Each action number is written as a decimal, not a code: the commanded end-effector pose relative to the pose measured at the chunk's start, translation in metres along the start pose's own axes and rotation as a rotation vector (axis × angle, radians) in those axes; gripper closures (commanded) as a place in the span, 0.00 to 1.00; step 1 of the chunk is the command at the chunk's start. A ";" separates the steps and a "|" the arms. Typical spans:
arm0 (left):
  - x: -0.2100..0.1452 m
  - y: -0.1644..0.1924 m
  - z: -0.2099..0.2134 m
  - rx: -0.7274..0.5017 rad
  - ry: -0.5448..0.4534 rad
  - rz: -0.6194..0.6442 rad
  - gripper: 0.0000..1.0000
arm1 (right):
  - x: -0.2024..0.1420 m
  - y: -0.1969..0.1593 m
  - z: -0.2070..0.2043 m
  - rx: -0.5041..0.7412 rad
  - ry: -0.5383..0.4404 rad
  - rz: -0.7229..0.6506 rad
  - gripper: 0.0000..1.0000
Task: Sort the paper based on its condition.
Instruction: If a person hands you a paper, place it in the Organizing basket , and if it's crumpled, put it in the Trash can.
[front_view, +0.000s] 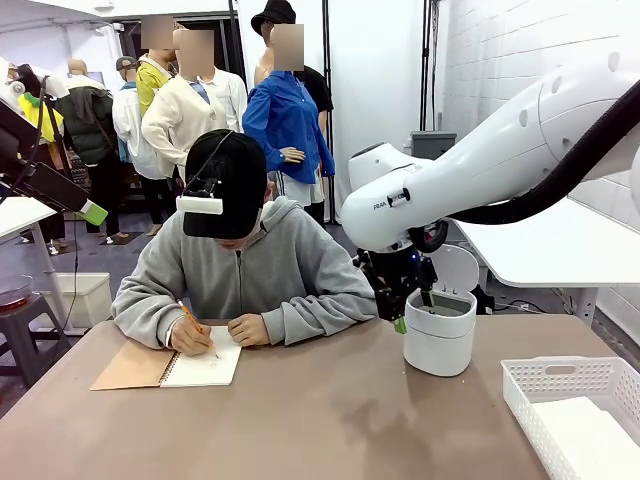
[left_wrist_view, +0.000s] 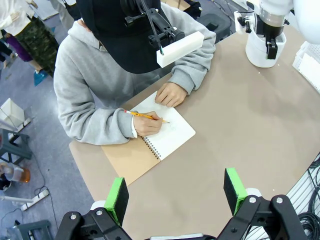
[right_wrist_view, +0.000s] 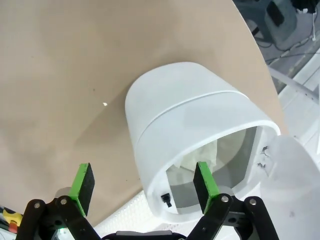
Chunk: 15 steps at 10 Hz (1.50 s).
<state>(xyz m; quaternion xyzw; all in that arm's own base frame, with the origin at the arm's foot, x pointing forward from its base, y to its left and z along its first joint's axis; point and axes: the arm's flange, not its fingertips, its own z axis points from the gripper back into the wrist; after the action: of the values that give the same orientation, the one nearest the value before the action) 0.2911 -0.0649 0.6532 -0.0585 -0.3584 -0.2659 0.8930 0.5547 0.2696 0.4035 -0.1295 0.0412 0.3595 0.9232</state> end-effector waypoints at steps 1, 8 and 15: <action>0.000 0.000 0.000 0.001 -0.003 0.000 0.00 | -0.017 0.003 0.014 0.021 -0.061 0.006 0.00; 0.000 0.000 0.000 0.001 -0.003 0.000 0.00 | -0.058 0.013 0.061 0.147 -0.245 0.023 0.00; 0.000 0.000 0.000 0.001 -0.003 0.000 0.00 | -0.059 0.024 0.071 0.143 -0.211 0.053 0.00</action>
<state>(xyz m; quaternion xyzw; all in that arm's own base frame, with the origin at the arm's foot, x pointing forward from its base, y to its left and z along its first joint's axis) 0.2911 -0.0649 0.6531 -0.0585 -0.3583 -0.2659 0.8930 0.5081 0.2705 0.4716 -0.0334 -0.0344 0.3748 0.9259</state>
